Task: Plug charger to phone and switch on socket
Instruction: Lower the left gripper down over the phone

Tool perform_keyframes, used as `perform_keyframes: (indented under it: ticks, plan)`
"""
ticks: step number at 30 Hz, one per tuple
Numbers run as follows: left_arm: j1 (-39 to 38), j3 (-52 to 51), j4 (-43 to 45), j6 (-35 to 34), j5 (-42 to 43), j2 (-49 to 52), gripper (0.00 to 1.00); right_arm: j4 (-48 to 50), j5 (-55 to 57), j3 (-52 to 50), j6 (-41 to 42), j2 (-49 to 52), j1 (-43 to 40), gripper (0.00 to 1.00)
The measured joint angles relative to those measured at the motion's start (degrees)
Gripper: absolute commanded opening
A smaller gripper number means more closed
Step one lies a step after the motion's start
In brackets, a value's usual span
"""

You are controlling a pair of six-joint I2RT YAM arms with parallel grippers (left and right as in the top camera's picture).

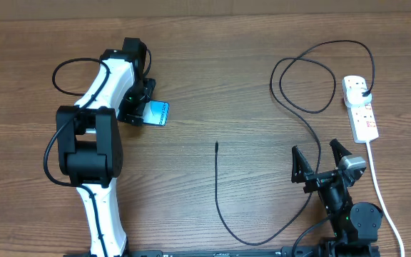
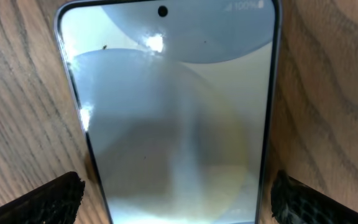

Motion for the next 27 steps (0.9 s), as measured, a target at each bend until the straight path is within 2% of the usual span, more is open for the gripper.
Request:
perform_keyframes:
  ticks: [9, 27]
  plan:
    - [0.0, -2.5, 3.5, 0.0, -0.3, -0.6, 0.99, 0.0, 0.0, 0.0, 0.0, 0.0, 0.0, 1.00]
    - [0.0, -2.6, 3.7, 0.0, -0.4, -0.7, 1.00, 0.0, 0.0, 0.0, 0.0, 0.0, 0.0, 1.00]
